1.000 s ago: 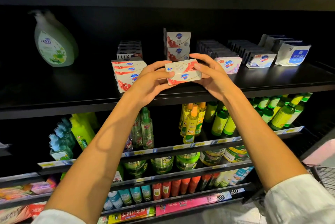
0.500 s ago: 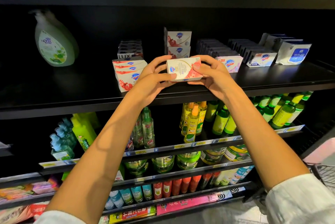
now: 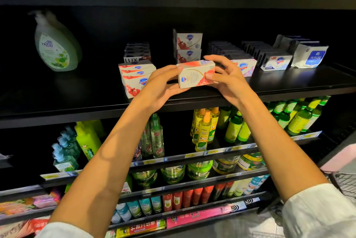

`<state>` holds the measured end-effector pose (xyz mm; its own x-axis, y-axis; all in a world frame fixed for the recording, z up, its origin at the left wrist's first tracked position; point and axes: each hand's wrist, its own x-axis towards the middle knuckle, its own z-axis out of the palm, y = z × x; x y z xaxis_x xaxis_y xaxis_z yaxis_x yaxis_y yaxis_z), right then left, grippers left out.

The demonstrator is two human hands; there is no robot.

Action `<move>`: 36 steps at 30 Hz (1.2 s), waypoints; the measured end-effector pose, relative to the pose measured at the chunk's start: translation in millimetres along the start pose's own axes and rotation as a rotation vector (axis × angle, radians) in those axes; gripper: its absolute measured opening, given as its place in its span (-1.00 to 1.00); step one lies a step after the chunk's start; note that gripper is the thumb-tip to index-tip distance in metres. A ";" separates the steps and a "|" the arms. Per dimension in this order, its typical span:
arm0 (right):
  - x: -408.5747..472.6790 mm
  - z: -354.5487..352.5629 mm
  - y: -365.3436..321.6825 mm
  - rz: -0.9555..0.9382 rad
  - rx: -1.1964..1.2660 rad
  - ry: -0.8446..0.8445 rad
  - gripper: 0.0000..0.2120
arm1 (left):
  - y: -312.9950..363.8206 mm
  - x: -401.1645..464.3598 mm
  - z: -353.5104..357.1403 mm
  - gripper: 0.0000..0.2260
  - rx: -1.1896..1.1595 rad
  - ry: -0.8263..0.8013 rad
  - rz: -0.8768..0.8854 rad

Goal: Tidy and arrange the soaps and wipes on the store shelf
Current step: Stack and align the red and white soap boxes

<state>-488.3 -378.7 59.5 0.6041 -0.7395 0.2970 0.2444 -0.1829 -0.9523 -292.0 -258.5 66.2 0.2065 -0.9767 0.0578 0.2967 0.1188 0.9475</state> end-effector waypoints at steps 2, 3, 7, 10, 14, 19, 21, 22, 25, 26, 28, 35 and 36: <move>0.0 0.3 -0.6 0.007 -0.001 -0.012 -0.52 | -0.6 0.4 -0.6 -0.81 0.025 -0.002 0.015; 0.1 0.8 -0.9 0.013 -0.001 -0.016 -0.52 | -0.6 0.5 -0.7 -0.80 0.043 -0.003 0.023; 2.9 5.5 -3.2 0.063 0.035 0.009 -0.61 | -1.5 1.4 -2.0 -0.76 0.066 0.011 0.053; 5.0 8.4 -3.2 0.116 0.075 0.036 -0.66 | -1.7 2.0 -3.3 -0.79 0.052 0.021 0.073; 5.4 6.4 -2.4 0.113 0.076 -0.001 -0.79 | -3.6 2.9 -5.1 -0.72 0.085 0.001 0.094; 4.2 1.3 -0.5 0.034 0.102 -0.022 -0.72 | -2.6 2.8 -7.1 -0.63 -0.002 -0.013 0.065; 4.2 -0.4 1.2 0.007 0.116 -0.020 -0.67 | -1.5 1.7 -5.2 -0.64 -0.048 0.004 0.037; 4.4 -1.1 1.7 -0.005 0.122 -0.021 -0.66 | -1.1 1.3 -4.3 -0.66 -0.055 0.007 0.028; 3.7 -2.0 1.9 -0.034 0.092 -0.028 -0.70 | -0.9 0.8 -3.1 -0.69 -0.044 -0.014 0.017; 3.2 -2.0 1.9 -0.038 0.080 -0.032 -0.70 | -0.8 0.5 -2.9 -0.68 -0.047 -0.018 0.013; 2.6 -1.6 2.0 -0.040 0.070 -0.046 -0.68 | -0.2 -0.7 -3.1 -0.68 -0.075 -0.023 0.009; 1.2 -2.3 0.9 -0.027 0.024 -0.070 -0.56 | 0.1 -1.1 -4.3 -0.64 -0.059 -0.004 0.034; 1.2 -2.3 0.9 -0.017 0.027 -0.070 -0.54 | -0.6 -0.6 -4.3 -0.64 -0.050 -0.006 0.042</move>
<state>-489.1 -381.2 58.9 0.6507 -0.6893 0.3184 0.2748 -0.1771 -0.9450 -288.2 -257.2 64.2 0.2143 -0.9718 0.0989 0.3342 0.1681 0.9274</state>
